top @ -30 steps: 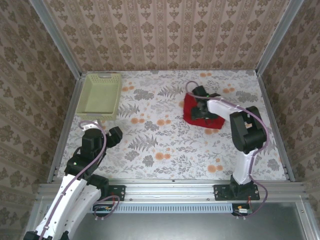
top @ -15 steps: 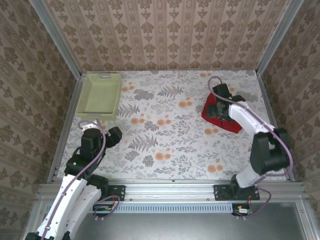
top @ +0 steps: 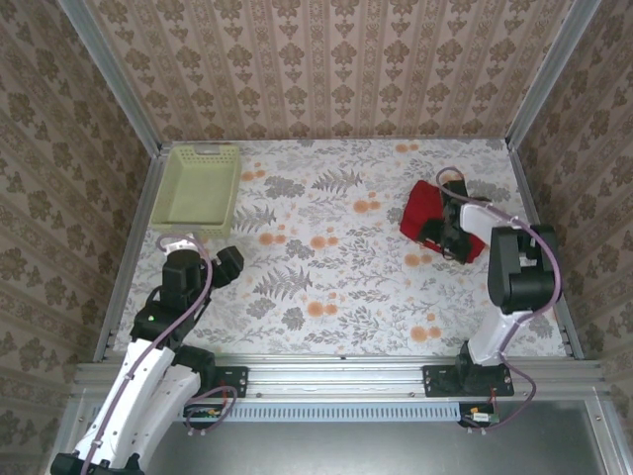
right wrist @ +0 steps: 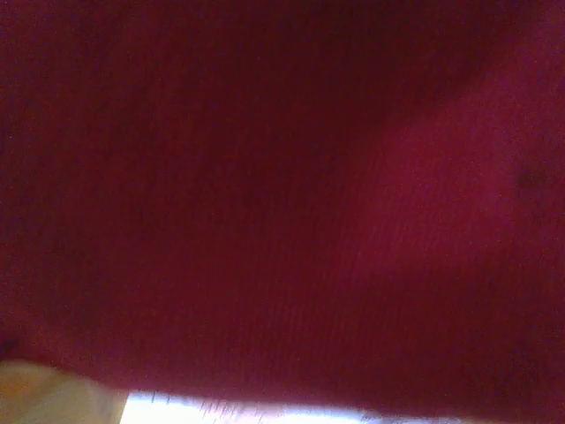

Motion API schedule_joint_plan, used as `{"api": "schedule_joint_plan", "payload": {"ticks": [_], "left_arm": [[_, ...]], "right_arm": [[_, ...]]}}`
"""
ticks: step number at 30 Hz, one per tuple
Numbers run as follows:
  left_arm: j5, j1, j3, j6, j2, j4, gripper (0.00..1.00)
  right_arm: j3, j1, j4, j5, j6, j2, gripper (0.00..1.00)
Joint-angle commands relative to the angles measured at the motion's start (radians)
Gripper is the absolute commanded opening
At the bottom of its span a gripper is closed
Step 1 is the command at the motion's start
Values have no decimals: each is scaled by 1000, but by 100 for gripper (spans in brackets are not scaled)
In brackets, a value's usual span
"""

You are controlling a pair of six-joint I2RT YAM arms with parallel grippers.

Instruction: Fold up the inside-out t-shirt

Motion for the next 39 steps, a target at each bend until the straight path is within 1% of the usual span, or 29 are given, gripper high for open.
{"api": "schedule_joint_plan", "payload": {"ticks": [1,3,8,11,15,17,20,23,26,28,31,35,37,39], "left_arm": [[11,10,-9,15,-11,27,86],[2,16,-4,31,-12,3,87],[19,33,-13,36,-22,2,88],[29,35,-23,43,-13,12,88],[36,34,-27,65,14,19,90],[53,35,-31,74,29,37,91],[76,36,-28,88,83,75,96],[98,39,13,112,192,106,97],[87,39,70,140,295,108,100],[52,38,95,154,344,102,100],[-9,36,123,168,382,86,100],[-143,29,138,198,416,83,100],[-180,29,124,240,428,116,100],[-214,24,94,320,436,200,100]], "right_arm": [[172,-36,-106,173,-57,91,92],[251,-62,-138,213,-92,145,92],[423,-130,-191,194,-177,289,93],[497,-155,-201,230,-211,331,93],[605,-184,-218,301,-298,378,94],[637,-190,-204,319,-339,401,94],[702,-178,-210,391,-390,456,94],[742,-155,-218,453,-410,481,94],[672,-117,-155,471,-425,393,95],[568,-72,-92,473,-424,282,95],[354,21,44,489,-416,85,96],[86,135,214,480,-376,-161,96],[-29,185,301,466,-380,-259,99],[-154,226,402,457,-387,-356,100]]}}
